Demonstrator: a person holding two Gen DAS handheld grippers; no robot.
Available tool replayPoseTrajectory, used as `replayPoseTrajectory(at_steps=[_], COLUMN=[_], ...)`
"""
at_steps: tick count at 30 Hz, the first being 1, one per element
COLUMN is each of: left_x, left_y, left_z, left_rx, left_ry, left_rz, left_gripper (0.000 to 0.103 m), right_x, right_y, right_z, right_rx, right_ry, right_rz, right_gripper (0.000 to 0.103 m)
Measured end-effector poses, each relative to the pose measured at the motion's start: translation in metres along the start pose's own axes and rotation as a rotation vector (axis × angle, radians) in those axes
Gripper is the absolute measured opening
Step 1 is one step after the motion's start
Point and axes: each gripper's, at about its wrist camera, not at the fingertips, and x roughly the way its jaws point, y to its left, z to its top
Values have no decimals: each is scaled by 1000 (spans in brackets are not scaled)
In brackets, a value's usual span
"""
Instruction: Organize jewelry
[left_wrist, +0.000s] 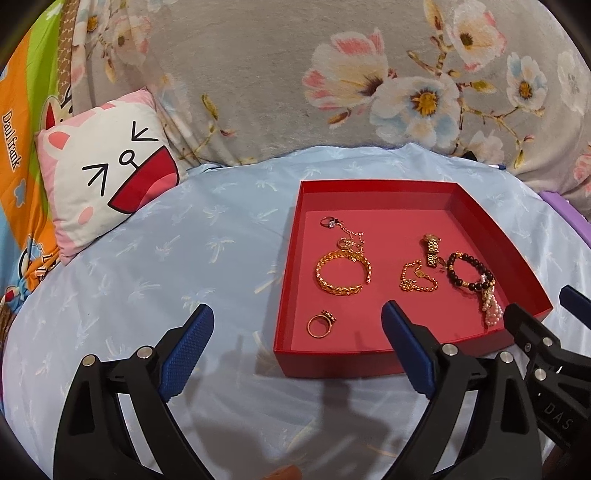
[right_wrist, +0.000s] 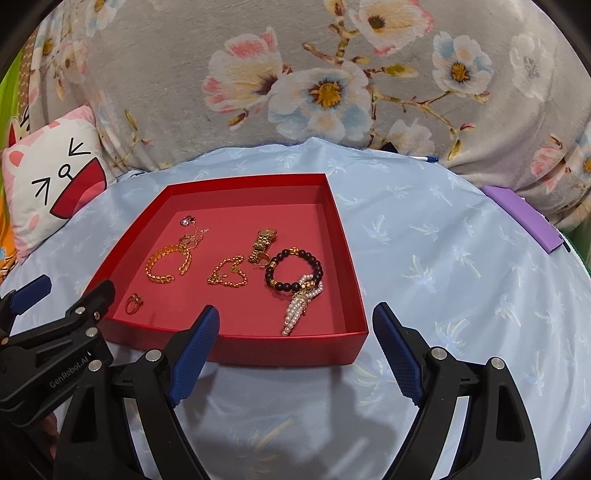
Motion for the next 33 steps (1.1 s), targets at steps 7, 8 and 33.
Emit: replayPoseTrajectory(at_steps=[7,8,33], left_x=[-2,-2,1], left_y=[-7,-7,-7], left_z=[-2,-2,-4], left_rx=[20,19,10], left_ry=[-4,-4,20], left_rz=[-4,-5,-5], left_gripper=[90,90,90], right_x=[0,0,0], right_y=[1,1,2], right_z=[0,0,1], right_rx=[-1,0,-2], right_ry=[-3,-1,1], right_rz=[1,1,4], right_gripper=[83,83,83])
